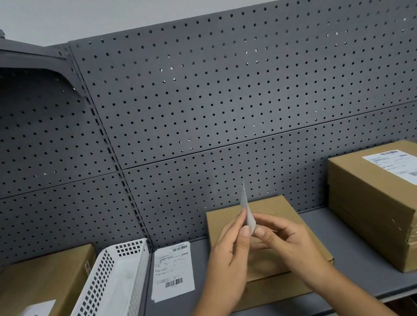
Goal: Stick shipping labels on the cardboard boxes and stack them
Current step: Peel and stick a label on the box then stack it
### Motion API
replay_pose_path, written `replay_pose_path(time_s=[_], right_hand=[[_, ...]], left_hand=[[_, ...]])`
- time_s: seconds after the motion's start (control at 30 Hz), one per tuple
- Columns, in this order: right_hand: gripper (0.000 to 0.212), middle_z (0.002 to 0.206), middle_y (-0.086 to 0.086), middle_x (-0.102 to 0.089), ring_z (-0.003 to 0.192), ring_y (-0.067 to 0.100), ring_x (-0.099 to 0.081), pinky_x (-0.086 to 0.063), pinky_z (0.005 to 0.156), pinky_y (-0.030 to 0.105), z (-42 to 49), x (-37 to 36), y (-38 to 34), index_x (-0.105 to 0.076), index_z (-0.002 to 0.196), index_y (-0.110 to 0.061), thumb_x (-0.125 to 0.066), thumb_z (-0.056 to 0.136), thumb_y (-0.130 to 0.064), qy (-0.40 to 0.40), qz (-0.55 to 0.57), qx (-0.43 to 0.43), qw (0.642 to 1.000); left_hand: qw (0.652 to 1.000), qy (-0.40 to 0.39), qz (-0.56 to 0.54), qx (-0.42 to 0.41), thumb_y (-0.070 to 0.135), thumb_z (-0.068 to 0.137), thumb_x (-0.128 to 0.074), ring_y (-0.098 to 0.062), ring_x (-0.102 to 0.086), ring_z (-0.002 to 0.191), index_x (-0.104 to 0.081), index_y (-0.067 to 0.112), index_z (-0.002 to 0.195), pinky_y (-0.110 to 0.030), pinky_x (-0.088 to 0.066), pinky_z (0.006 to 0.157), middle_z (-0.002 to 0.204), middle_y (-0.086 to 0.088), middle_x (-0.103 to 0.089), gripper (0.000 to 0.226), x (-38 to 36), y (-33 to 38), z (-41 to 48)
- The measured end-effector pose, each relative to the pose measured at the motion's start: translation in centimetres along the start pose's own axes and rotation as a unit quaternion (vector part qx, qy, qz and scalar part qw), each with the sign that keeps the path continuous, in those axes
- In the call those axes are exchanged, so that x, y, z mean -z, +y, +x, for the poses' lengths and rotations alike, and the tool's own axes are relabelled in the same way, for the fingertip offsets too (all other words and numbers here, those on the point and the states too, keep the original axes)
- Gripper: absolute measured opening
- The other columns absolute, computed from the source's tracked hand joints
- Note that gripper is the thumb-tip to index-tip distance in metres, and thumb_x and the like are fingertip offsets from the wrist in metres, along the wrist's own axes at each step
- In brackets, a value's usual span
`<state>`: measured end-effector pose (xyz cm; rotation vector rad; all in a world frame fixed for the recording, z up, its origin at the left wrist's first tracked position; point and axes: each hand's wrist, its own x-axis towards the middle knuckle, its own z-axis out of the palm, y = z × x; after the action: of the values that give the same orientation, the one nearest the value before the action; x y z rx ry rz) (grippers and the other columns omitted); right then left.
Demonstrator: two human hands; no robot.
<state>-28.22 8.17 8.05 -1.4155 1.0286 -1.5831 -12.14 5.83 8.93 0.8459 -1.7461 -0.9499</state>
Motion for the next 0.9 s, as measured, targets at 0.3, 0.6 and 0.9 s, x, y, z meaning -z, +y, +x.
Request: replay_pose_path(time_s=[0.3, 0.6, 0.9], right_hand=[[0.039, 0.130, 0.003, -0.072, 0.119, 0.026, -0.068, -0.060, 0.089, 0.055, -0.08, -0.20, 0.14, -0.068, 0.132, -0.012, -0.068, 0.093, -0.013, 0.000, 0.012, -0.007, 1.000], [0.035, 0.125, 0.011, -0.071, 0.103, 0.033, -0.073, -0.063, 0.078, 0.040, -0.03, 0.09, 0.62, -0.073, 0.122, -0.007, -0.071, 0.088, -0.009, 0.036, 0.022, -0.005, 0.999], [0.027, 0.105, 0.022, -0.071, 0.090, 0.028, -0.069, -0.061, 0.073, 0.030, 0.08, 0.08, 0.12, -0.080, 0.107, -0.011, -0.076, 0.080, -0.007, 0.055, 0.045, 0.018, 0.997]], left_hand=[[1.000, 0.005, -0.002, 0.005, 0.026, 0.107, -0.050, 0.010, -0.048, 0.135, -0.056, 0.035, 0.142, -0.005, -0.034, 0.108, 0.143, 0.025, -0.057, 0.036, -0.01, -0.03, -0.26], [1.000, 0.004, 0.006, -0.001, 0.024, 0.107, -0.051, 0.010, -0.050, 0.134, -0.059, 0.028, 0.143, -0.007, -0.036, 0.110, 0.142, 0.022, -0.059, 0.036, 0.04, 0.07, -0.49], [1.000, -0.019, -0.006, -0.003, 0.024, 0.108, -0.051, 0.009, -0.051, 0.134, -0.059, 0.025, 0.144, -0.007, -0.036, 0.109, 0.142, 0.020, -0.060, 0.038, 0.12, 0.51, -0.65]])
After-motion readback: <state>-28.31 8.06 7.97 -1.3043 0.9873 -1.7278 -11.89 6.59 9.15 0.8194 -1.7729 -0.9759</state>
